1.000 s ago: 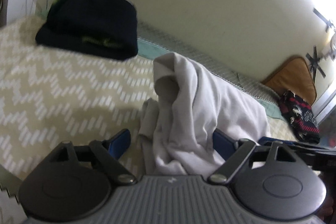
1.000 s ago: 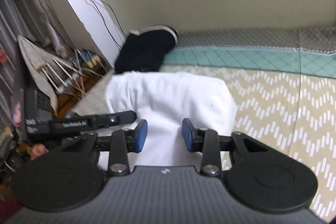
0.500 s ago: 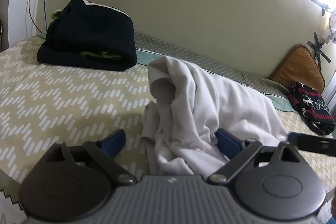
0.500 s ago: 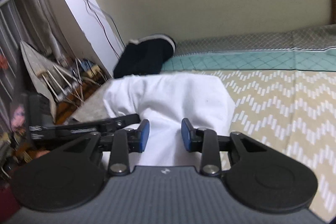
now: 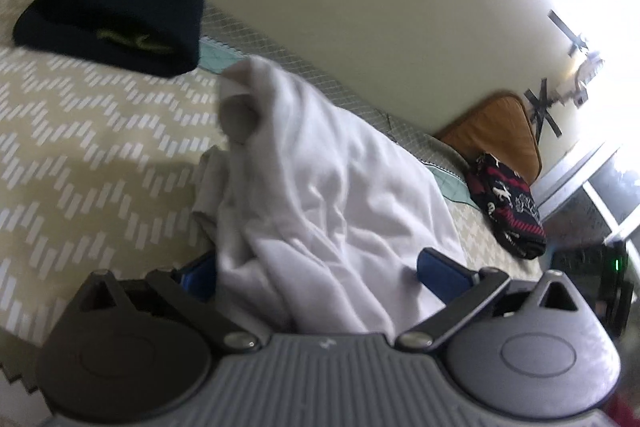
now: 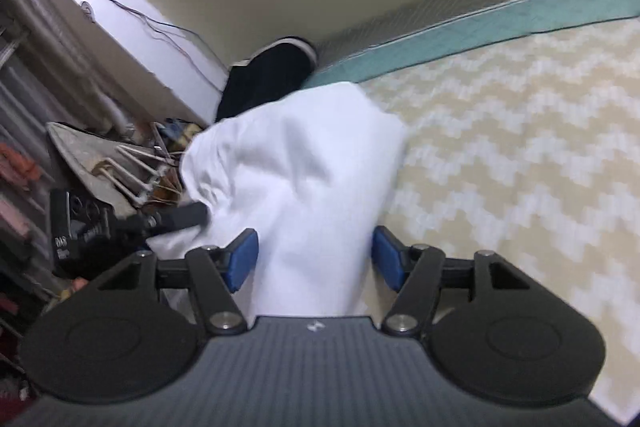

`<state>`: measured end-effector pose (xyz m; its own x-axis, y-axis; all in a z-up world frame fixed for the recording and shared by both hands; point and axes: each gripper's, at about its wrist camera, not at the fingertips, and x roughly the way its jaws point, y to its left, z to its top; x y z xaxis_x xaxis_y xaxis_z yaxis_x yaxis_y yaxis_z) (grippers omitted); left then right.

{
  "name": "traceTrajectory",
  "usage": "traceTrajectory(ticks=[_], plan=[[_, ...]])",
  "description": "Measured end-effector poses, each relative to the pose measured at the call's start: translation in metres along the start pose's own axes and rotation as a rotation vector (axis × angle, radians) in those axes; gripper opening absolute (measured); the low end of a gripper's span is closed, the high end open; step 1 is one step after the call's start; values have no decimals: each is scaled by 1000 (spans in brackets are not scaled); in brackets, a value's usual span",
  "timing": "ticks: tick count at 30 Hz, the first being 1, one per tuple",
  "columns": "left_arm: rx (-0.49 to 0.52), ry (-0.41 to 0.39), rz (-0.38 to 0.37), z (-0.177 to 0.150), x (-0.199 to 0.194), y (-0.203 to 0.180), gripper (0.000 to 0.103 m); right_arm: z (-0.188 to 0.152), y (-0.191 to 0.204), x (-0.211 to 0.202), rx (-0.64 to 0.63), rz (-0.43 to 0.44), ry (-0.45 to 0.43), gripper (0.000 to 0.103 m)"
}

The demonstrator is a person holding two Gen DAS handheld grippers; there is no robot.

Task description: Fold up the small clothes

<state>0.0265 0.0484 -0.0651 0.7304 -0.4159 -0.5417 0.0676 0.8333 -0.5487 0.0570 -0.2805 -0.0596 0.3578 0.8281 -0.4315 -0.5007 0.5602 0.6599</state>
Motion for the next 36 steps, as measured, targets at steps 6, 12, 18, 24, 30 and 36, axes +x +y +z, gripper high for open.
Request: traceTrajectory(ticks=[6,12,18,24,30,36], plan=[[100,-41,66,-6,5,-14,83,5,18,19,-23,-12,-13,46],[104,-157,20,27,-38,-16,60,38,72,19,-173,-7,-70,41],[181,-385,92,104,-95,-11,60,111,141,59,-353,79,-184,41],[197,-522,214,175,-111,11,60,176,174,129,-404,168,-250,41],[76,-459,309,207,-67,70,61,203,146,211,-305,167,-174,42],[-1,-333,448,198,-9,126,63,180,90,282,-162,72,-31,42]])
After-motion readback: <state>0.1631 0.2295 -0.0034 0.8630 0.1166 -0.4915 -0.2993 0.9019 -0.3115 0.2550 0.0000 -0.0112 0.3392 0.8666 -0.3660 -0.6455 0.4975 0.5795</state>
